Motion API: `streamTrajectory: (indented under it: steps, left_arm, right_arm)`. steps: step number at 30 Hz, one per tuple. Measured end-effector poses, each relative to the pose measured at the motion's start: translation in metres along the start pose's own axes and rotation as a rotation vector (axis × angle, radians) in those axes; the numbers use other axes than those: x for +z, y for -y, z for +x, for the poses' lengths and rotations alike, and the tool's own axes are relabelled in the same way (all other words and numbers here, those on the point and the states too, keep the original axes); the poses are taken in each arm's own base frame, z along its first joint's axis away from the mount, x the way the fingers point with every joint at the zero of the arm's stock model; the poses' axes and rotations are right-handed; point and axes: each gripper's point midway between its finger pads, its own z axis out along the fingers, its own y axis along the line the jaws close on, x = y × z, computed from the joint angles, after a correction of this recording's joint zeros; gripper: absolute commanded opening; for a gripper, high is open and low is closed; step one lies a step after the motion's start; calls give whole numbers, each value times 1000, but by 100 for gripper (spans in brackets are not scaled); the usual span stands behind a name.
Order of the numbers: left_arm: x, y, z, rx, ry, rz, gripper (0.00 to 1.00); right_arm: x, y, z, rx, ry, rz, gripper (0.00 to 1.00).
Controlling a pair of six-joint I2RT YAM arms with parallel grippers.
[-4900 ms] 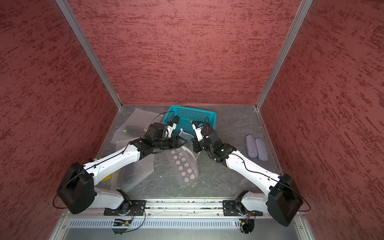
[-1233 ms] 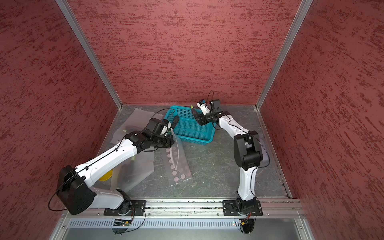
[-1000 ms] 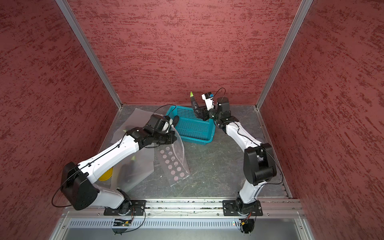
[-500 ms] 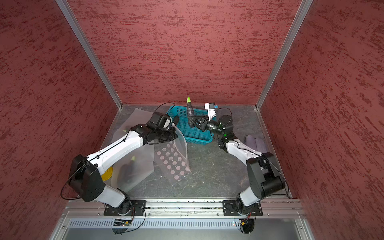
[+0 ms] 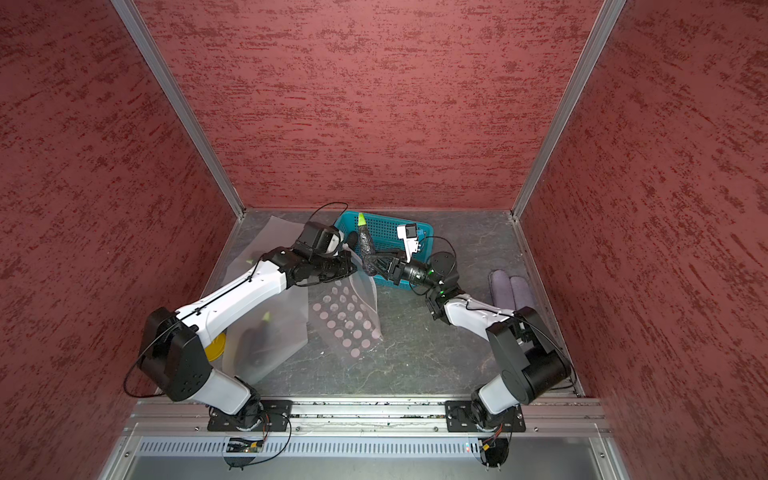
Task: Place the eggplant in a zip-top bag and seal the zipper
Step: Place the eggplant in the zipper food storage bag.
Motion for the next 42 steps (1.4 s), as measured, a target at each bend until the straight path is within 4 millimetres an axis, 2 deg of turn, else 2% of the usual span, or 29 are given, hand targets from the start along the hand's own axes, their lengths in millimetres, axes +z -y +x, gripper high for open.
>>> streamTrajectory:
  steps: [7,12,21,26,28,33,42]
  left_arm:
    - [0,-3,-7,-27,23,30,0]
    - [-3,-6,-5,-37,20,41,0]
    - [-9,-1,-4,-26,15,71,0]
    - [-11,0,-5,-18,14,80,0]
    - [-15,0,-6,-15,21,83,0]
    - [-22,2,-8,0,33,93,0]
    - [-37,3,-3,47,49,104,0]
  right_arm:
    - [-1,14,31,43,-42,31,39]
    - [-2,23,39,7,-58,70,40]
    - [-5,40,60,-32,-117,152,41]
    - [-6,45,71,-64,-158,185,54]
    - [-7,45,75,-79,-179,193,57]
    - [-8,44,74,-117,-210,208,57]
    - [4,41,47,-186,-222,250,57]
